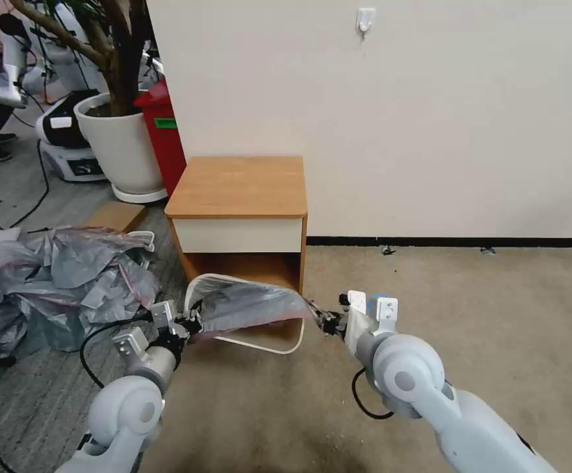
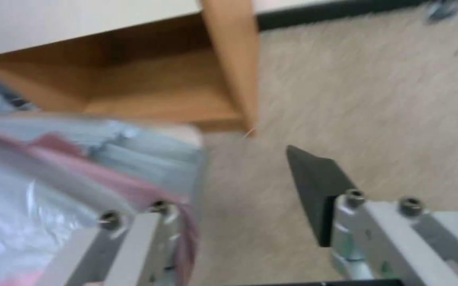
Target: Pick up the garbage bag from the table and place it over the trash can.
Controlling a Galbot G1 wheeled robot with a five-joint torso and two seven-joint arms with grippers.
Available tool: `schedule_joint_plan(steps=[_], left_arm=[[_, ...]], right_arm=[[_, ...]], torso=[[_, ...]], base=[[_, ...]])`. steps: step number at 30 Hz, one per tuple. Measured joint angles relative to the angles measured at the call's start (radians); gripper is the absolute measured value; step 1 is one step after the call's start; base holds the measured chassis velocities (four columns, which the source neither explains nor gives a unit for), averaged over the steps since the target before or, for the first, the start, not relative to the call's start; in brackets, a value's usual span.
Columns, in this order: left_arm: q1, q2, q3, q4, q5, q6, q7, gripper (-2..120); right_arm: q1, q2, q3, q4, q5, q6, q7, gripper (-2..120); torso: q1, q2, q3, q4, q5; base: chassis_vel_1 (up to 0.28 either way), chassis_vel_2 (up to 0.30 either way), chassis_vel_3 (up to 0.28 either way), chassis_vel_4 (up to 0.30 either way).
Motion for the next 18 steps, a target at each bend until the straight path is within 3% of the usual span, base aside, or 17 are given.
schedule_joint_plan(steps=[8, 14, 18], left_arm=[[-0.022, -0.010, 0.000, 0.009, -0.019, 0.000, 0.004, 4], [0.000, -0.023, -0.005, 0.001, -0.064, 0.010, 0.052, 4], [-0.004, -0.030, -0.002, 0.001, -0.089, 0.012, 0.030, 4]], right_arm=[[-0.020, -0.037, 0.001, 0.016, -0.055, 0.010, -0.035, 75], [0.020, -0.022, -0.014, -0.071, -0.045, 0.014, -0.035, 100], [0.001, -0.010, -0.030, -0.080, -0.045, 0.012, -0.039, 100]], torso=[[0.000, 0.000, 0.000, -0.0002, 0.0000], [0.000, 0.000, 0.000, 0.0000, 0.0000], [0.000, 0.000, 0.000, -0.0001, 0.0000]], base=[[0.000, 0.000, 0.000, 0.000], [0.000, 0.000, 0.000, 0.000], [0.000, 0.000, 0.000, 0.000]])
